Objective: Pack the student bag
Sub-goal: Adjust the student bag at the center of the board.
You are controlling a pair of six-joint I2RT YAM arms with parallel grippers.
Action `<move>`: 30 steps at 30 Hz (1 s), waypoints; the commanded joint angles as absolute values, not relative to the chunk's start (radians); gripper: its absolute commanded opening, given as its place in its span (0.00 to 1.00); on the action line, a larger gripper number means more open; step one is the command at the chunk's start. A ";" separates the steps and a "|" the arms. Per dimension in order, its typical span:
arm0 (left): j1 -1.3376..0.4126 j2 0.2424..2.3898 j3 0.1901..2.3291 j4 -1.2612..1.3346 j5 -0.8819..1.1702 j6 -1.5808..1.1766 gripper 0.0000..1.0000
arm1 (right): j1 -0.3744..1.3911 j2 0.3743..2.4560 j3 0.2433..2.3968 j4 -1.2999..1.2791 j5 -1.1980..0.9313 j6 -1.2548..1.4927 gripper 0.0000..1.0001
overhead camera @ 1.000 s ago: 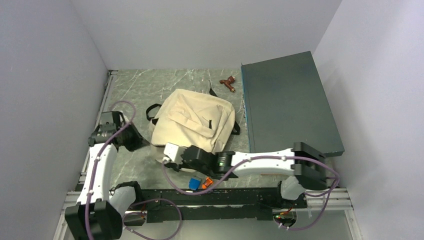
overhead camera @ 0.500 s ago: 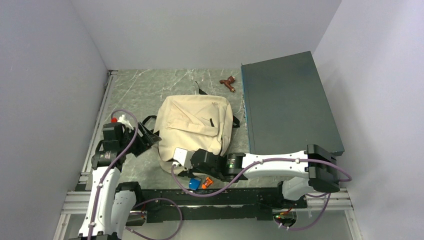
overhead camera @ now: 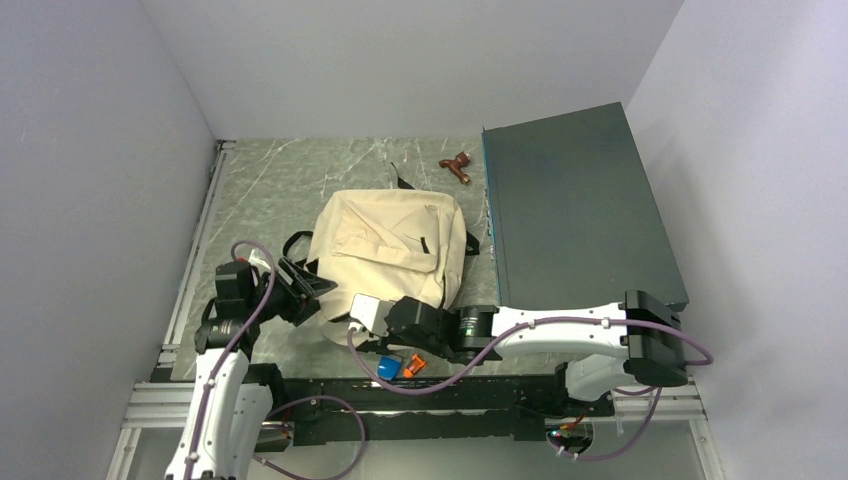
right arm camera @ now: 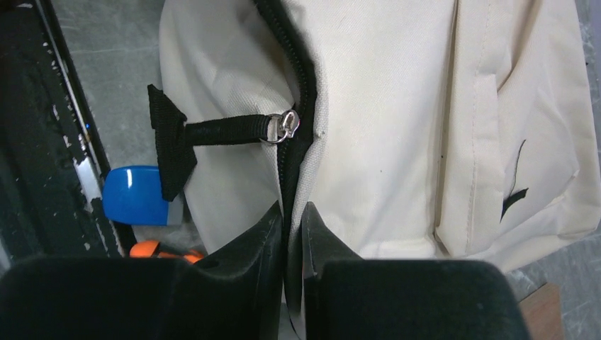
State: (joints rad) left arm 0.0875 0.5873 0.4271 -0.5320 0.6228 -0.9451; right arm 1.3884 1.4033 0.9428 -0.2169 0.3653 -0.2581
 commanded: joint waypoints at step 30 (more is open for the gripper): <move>-0.045 0.764 0.818 -0.591 0.660 -0.668 0.25 | 1.433 1.727 1.421 -0.288 0.891 -0.015 0.41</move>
